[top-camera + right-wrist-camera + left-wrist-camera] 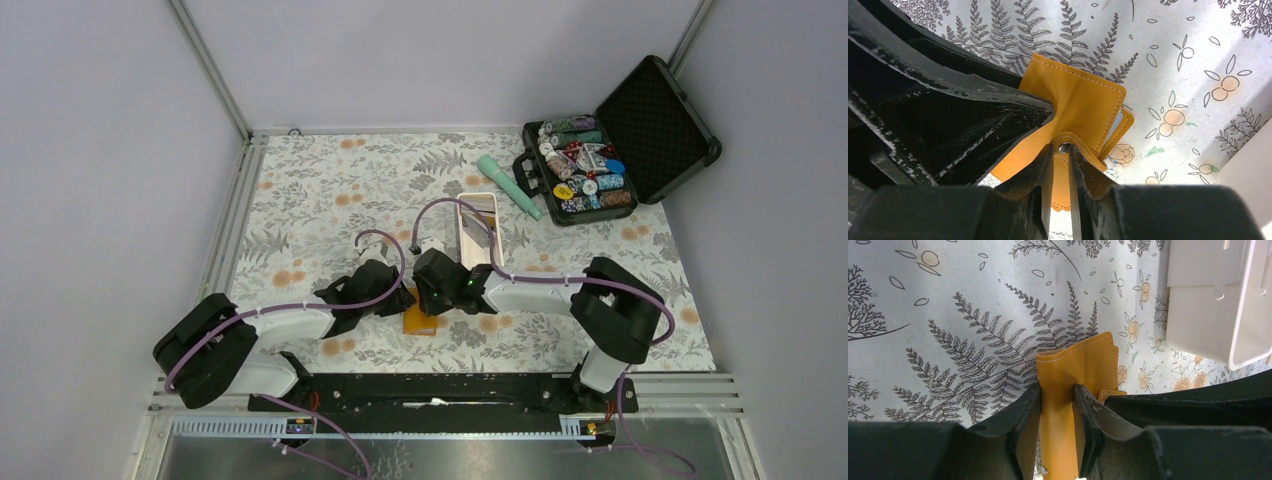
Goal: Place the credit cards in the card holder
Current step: Close the card holder at the center of the board.
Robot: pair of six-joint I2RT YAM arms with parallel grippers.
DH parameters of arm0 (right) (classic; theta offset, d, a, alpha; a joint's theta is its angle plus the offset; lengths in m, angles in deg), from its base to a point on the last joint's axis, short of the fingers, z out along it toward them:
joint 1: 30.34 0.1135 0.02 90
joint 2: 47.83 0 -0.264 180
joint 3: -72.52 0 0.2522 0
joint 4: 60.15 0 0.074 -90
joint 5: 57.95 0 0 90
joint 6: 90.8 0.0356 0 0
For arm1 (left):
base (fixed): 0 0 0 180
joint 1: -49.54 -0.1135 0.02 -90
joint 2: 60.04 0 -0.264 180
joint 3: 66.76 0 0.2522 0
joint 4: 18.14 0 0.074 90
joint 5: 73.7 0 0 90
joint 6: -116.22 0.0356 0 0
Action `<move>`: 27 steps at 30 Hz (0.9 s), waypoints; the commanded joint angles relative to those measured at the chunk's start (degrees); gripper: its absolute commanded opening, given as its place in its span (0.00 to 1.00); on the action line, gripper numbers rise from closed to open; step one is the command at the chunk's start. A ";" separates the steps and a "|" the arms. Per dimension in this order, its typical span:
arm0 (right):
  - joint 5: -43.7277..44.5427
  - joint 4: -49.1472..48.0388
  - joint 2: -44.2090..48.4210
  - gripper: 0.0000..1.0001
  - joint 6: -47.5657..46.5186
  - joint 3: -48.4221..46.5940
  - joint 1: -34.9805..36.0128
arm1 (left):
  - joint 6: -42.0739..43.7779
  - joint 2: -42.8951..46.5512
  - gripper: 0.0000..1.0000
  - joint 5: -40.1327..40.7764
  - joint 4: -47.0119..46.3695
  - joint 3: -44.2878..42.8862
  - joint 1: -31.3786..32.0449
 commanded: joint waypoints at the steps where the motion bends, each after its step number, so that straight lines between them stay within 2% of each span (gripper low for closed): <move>1: 0.82 -0.23 -2.72 0.21 -0.41 -2.58 -0.24 | 0.52 -2.25 0.30 -1.02 6.47 1.45 0.48; 27: 0.08 6.15 -9.95 0.07 -1.94 -8.45 -0.14 | -0.58 -2.93 0.29 -3.05 2.25 2.74 1.48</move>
